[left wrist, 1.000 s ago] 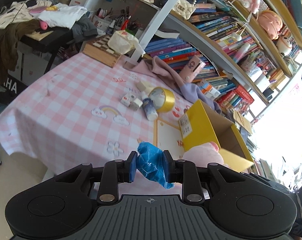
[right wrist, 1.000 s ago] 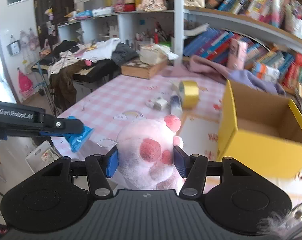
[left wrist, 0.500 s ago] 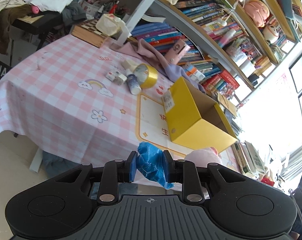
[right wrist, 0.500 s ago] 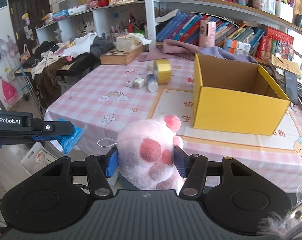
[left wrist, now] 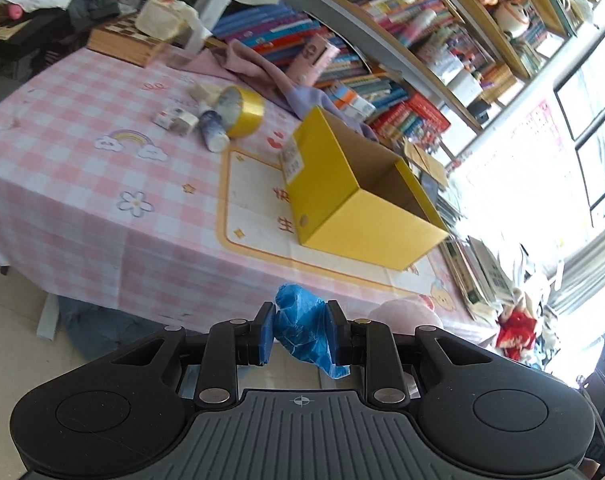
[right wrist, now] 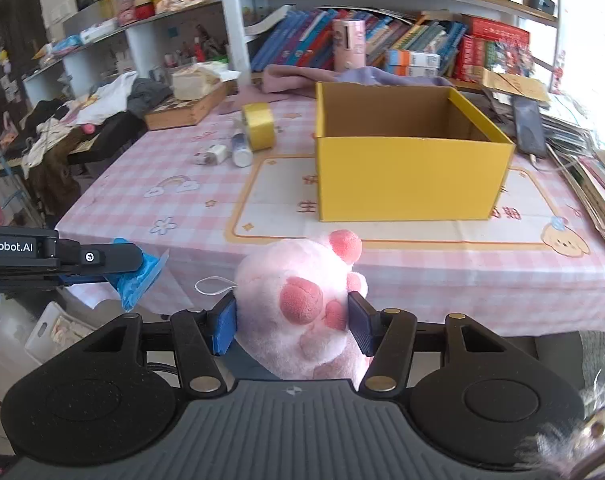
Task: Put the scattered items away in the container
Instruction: 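Lift the pig plush with the right tool while the left tool carries the blue bag toward the yellow box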
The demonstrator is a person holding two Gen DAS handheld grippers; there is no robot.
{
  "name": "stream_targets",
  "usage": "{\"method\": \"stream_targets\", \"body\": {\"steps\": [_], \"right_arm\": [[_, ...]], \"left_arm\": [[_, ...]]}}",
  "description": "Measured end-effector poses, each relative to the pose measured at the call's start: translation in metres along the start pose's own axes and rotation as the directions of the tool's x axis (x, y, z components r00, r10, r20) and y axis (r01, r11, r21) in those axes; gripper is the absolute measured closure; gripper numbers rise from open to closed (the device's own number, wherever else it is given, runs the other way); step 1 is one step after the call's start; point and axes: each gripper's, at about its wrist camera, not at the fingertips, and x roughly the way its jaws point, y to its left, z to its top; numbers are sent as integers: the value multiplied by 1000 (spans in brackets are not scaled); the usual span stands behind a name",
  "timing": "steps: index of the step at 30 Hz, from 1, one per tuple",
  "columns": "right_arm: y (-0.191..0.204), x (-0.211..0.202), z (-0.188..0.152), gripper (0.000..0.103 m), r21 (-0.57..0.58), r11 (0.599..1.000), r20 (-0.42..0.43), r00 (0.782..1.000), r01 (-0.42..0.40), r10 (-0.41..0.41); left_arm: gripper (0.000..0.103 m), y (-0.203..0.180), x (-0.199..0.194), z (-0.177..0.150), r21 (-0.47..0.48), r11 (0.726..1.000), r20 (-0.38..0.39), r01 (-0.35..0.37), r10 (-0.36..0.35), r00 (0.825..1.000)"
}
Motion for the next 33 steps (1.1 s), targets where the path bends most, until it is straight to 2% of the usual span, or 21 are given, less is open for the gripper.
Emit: {"method": "stream_targets", "body": {"steps": [10,17,27,33], "right_arm": [[-27,-9,-11,49,79,995,-4,998,61,-61],[-43,-13,-13,49,114,984,-16,991,135,-134],[-65,-11,-16,49,140,971,-43,981,191,-187],[-75,-3,-3,49,124,973,-24,981,194,-193]], "left_arm": [[78,-25,24,1,80,996,-65,36,-31,997],[79,-43,36,0,141,988,-99,64,-50,994],[79,-65,71,3,188,974,-175,127,-94,980],[79,-81,87,19,233,962,-156,140,-105,982]]}}
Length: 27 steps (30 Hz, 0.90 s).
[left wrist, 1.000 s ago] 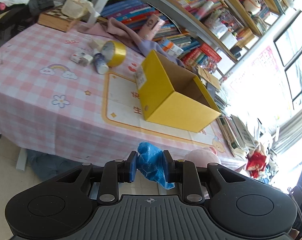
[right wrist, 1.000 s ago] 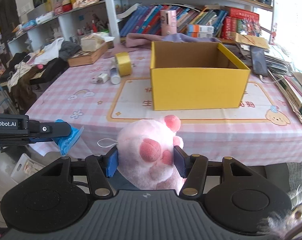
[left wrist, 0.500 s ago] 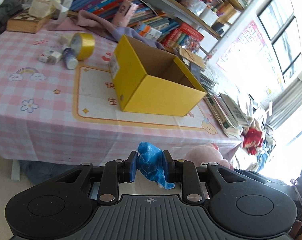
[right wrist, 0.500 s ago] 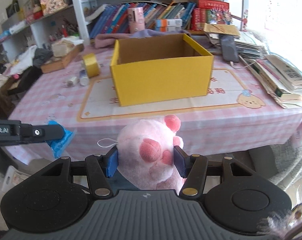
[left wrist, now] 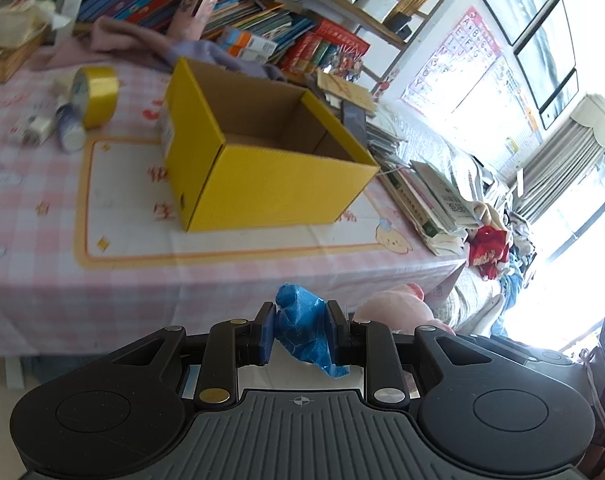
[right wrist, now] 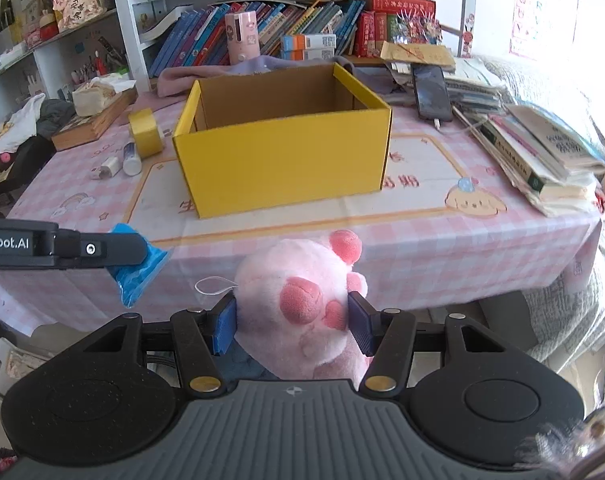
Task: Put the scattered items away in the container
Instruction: 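Lift the pig plush with the right tool while the left tool carries the blue bag toward the yellow box, then lower the pig plush into the yellow box and open the right gripper while the left releases the bag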
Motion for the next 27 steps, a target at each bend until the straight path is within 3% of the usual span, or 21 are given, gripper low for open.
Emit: {"method": "stream_targets", "body": {"steps": [7,11,15,27], "right_arm": [[-2,8,45,49,-92,996,130,991,-10,22],[0,16,79,49,-187,982,229,973,15,29],[-7,32,116,49,-237,972,282,957,4,65],[-40,120,189,48,-311,945,200,966,-96,164]], "left_arm": [[79,-12,2,40,72,997,126,-26,17,992],[79,-23,7,68,135,990,199,-51,23,980],[79,-27,22,90,135,987,236,-86,53,970],[78,-18,86,139,67,977,214,-204,186,959]]}}
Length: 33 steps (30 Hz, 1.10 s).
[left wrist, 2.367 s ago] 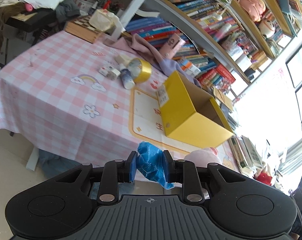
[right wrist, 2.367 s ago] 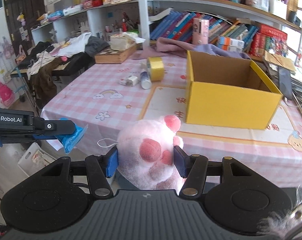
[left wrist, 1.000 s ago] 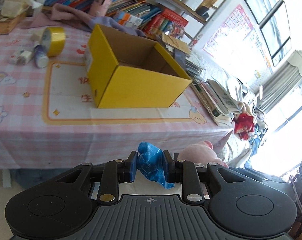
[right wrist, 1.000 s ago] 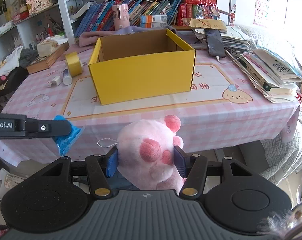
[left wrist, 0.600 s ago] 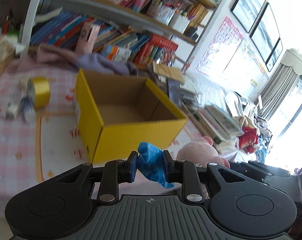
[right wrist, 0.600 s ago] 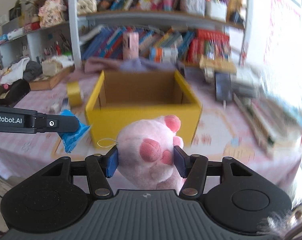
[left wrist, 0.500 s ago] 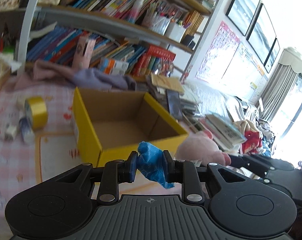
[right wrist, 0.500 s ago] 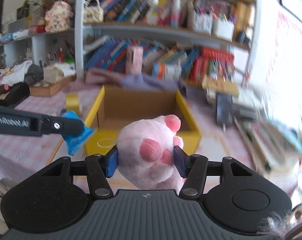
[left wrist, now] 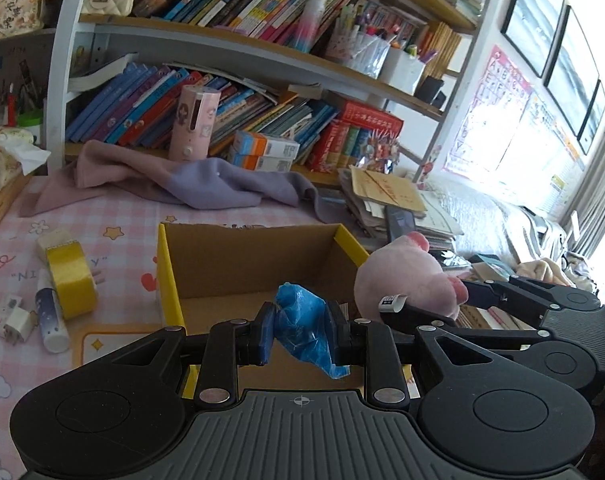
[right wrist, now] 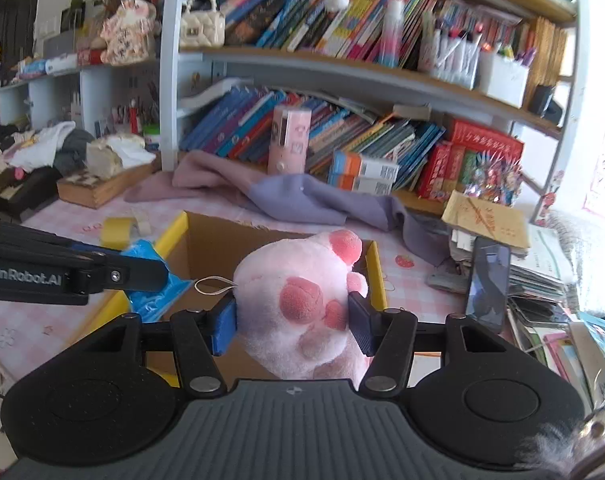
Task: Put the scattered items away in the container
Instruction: 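Lower the pig plush into the yellow box and open the right gripper while the left releases the bag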
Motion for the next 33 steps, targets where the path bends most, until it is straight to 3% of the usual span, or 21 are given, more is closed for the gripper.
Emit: {"method": "stream_targets", "body": {"steps": [4,10,14,16,20,24,28,33], "right_arm": [[-11,35,-2,48,-25,999,-75,996,-42,40],[-14,76,-14,46,-41,991,-194,973,-131,121],[-14,92,-18,45,-49,986,-239,961,-157,141],[-15,98,-20,52,-49,986,-256,956,-157,139],[-17,101,-21,50,-62,985,-264,954,-161,140],[-19,101,-22,45,-65,985,-252,957,-163,142],[-24,91,-16,45,-69,990,-157,982,-120,108],[-36,85,-10,46,-35,997,-95,994,-63,59]], "left_arm": [[78,-1,31,4,34,997,-52,-65,67,996],[78,-11,67,-4,214,964,-137,-157,189,972],[77,-5,79,-7,206,966,-188,-158,197,962],[77,-1,84,-7,202,965,-204,-166,207,957],[74,-1,91,-8,228,958,-207,-177,225,952],[61,-8,95,-9,286,935,-186,-207,266,946],[55,-18,88,-9,338,907,-103,-252,302,948],[54,-20,83,-2,328,901,-52,-283,317,947]]}}
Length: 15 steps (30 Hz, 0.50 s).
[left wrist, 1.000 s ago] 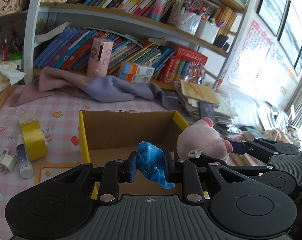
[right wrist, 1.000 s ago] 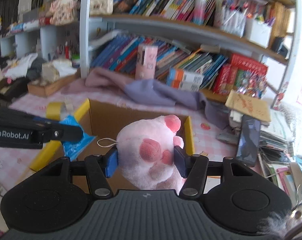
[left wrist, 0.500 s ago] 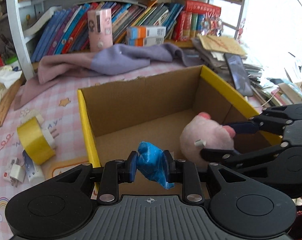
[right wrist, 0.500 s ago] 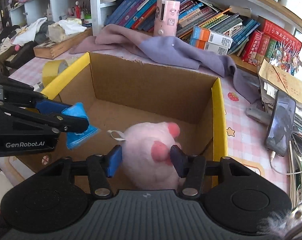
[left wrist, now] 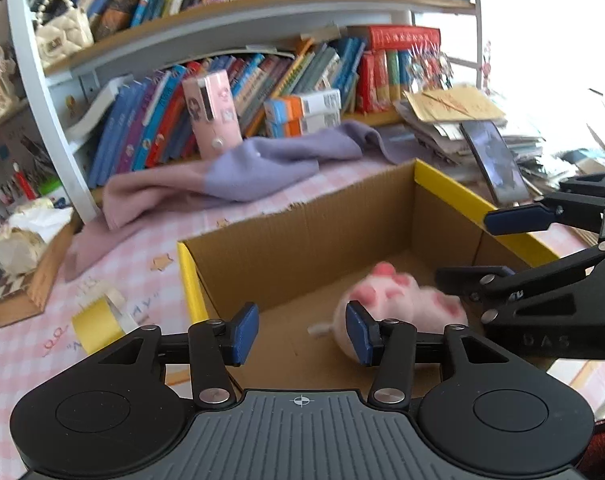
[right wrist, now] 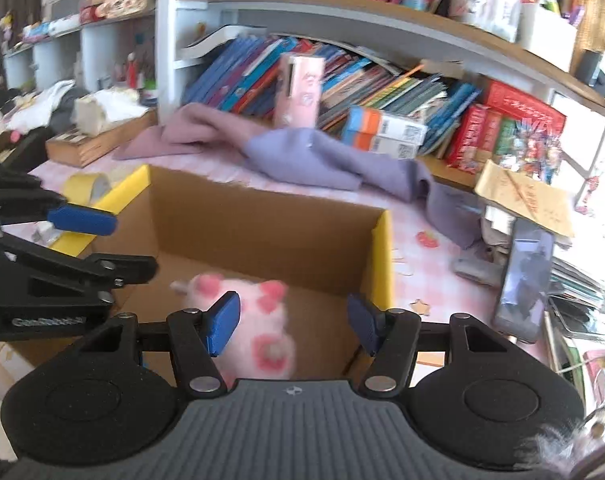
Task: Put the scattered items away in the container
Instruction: 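Lower the pig plush into the yellow box and open the right gripper while the left releases the bag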
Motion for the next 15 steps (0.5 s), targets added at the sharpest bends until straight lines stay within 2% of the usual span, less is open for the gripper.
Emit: {"method": "stream_targets", "body": {"steps": [8,15], "right_arm": [[5,-6,-3,46,-12,1000,-6,1000,-24,24],[13,-25,-6,46,-9,1000,22,1000,14,-14]], "left_arm": [[54,-2,-8,-6,-18,1000,-1,3,-3,1000],[53,0,-29,-15,-42,999,44,12,-10,999]]}}
